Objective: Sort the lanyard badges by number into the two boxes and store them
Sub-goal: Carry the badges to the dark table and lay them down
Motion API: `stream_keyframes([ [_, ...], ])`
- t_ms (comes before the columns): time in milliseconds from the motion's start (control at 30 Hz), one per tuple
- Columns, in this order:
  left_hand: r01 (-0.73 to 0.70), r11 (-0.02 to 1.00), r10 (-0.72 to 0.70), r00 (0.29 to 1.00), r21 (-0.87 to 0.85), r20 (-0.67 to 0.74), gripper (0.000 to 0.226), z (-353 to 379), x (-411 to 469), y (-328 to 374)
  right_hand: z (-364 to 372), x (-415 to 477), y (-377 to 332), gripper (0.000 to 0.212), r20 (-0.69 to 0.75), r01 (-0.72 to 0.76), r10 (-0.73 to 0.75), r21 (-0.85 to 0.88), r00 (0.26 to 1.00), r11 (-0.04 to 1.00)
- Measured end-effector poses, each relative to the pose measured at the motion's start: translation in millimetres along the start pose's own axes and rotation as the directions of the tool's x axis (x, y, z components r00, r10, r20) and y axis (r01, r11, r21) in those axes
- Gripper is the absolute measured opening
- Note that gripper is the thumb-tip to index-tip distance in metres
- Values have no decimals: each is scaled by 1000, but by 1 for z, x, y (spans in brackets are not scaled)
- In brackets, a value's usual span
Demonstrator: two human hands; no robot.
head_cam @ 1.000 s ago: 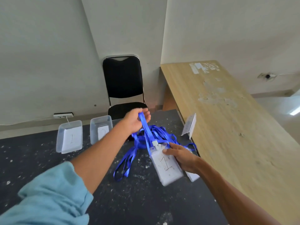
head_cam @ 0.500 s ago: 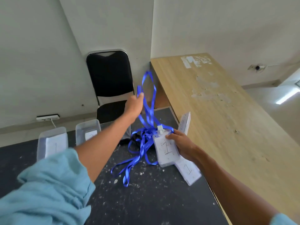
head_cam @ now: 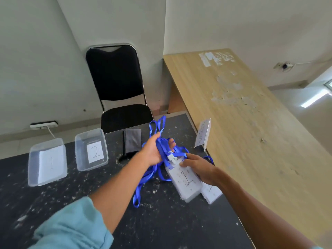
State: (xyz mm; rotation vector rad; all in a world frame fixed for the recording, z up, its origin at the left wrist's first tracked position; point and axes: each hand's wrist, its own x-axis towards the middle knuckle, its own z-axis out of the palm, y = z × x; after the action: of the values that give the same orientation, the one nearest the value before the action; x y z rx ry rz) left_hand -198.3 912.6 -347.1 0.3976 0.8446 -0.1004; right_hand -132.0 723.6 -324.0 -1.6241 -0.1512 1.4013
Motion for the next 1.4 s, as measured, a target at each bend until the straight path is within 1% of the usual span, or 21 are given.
stream_keyframes([
  [67,-103,991,107,993,82,-46,30,15,4,24,-10,0,4,29,-21,-5,5,-11,1000,1000],
  [167,-198,952,207,978,234,-12,16,44,2,57,-23,4,9,31,-79,7,-9,-18,997,1000],
  [267,-248,875,267,964,415,13,21,67,-4,73,-28,9,14,28,-163,-2,-11,-82,986,997],
  [333,-228,798,274,962,558,2,21,68,-2,69,-30,13,18,27,-230,-22,-9,-132,973,991],
  [400,-132,702,221,974,700,-37,21,57,6,51,-33,16,23,28,-276,-62,6,-195,961,979],
  [467,-42,621,214,970,783,-118,24,38,16,24,-38,17,27,26,-304,-96,12,-263,953,960],
  [500,-21,605,239,958,796,-156,21,28,22,8,-41,18,30,24,-321,-111,6,-308,947,945],
  [567,-1,616,289,930,788,-225,13,8,30,-31,-50,18,36,21,-346,-138,-14,-413,938,900],
  [633,11,680,278,921,733,-272,17,-3,33,-78,-59,19,43,21,-367,-152,-55,-511,929,846],
  [667,11,706,282,913,708,-295,19,-5,34,-100,-62,20,46,24,-381,-154,-83,-551,921,820],
  [767,15,707,329,878,707,-348,22,-7,36,-156,-68,22,57,37,-429,-211,-120,-644,895,735],
  [833,54,744,257,897,666,-360,29,-1,36,-183,-67,21,66,44,-456,-271,-110,-687,883,674],
  [867,52,756,239,907,652,-348,33,0,37,-192,-65,20,71,46,-467,-281,-101,-677,878,680],
  [933,23,763,236,920,646,-311,40,-1,42,-203,-62,18,78,46,-474,-269,-88,-632,876,727],
  [1000,5,777,245,919,630,-309,41,-13,55,-212,-57,18,85,42,-470,-245,-100,-617,877,748],
  [1033,14,763,257,911,646,-323,41,-18,57,-212,-52,17,86,39,-465,-231,-107,-612,879,756],
  [1100,25,726,317,874,687,-367,44,-23,47,-202,-39,18,87,37,-453,-206,-110,-591,885,780],
  [1167,9,678,404,831,735,-383,36,-27,28,-185,-21,21,87,39,-433,-160,-121,-559,893,814],
  [1267,1,587,509,777,810,-370,25,-41,2,-155,10,29,84,39,-405,-46,-163,-459,900,887],
  [1333,-6,534,541,771,846,-337,26,-53,-10,-139,27,36,81,40,-398,15,-194,-410,897,912],
  [1400,-18,484,542,791,875,-283,26,-63,-18,-129,39,42,79,38,-407,35,-212,-402,888,915],
])
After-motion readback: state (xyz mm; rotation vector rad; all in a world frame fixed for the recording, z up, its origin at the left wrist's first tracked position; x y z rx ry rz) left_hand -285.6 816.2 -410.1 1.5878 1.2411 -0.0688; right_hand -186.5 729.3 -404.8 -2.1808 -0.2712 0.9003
